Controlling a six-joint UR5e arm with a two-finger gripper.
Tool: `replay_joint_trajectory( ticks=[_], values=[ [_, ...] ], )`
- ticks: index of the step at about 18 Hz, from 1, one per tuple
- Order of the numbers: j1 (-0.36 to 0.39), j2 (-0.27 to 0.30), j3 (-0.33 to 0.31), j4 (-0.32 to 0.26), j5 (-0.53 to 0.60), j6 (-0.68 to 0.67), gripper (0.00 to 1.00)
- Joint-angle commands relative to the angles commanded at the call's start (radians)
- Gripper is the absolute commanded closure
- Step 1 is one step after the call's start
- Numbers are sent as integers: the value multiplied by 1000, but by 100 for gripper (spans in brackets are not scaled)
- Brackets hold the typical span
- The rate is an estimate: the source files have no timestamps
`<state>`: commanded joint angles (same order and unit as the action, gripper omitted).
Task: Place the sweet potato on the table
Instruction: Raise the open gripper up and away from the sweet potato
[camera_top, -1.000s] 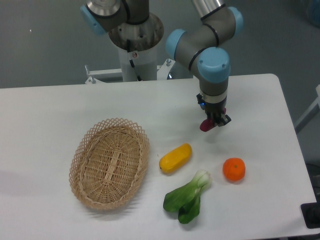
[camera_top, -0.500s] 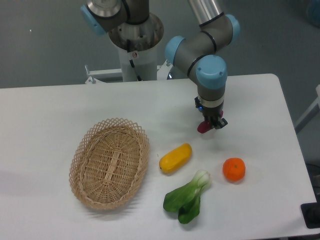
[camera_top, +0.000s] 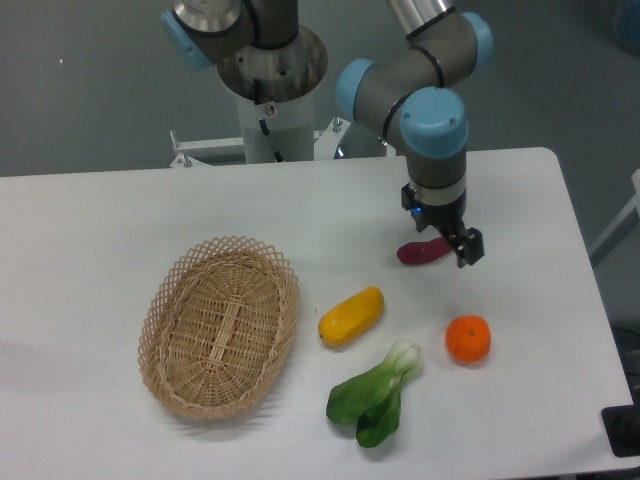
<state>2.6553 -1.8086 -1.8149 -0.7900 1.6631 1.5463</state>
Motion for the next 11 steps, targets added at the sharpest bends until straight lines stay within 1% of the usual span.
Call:
replay_joint_trajectory(
  ticks=[3, 5, 6, 7, 8, 10, 11],
  values=[
    [5, 2, 35, 0, -65, -3, 0],
    [14, 5, 78, -6, -68, -2, 0],
    [15, 15, 103, -20, -63, -2, 0],
    [18, 23, 123, -53, -59, 1, 0],
    [21, 25, 149, -101, -59, 12, 0],
    [58, 32, 201, -217, -65, 38, 0],
    [69, 34, 238, -282, -65, 93, 0]
  ],
)
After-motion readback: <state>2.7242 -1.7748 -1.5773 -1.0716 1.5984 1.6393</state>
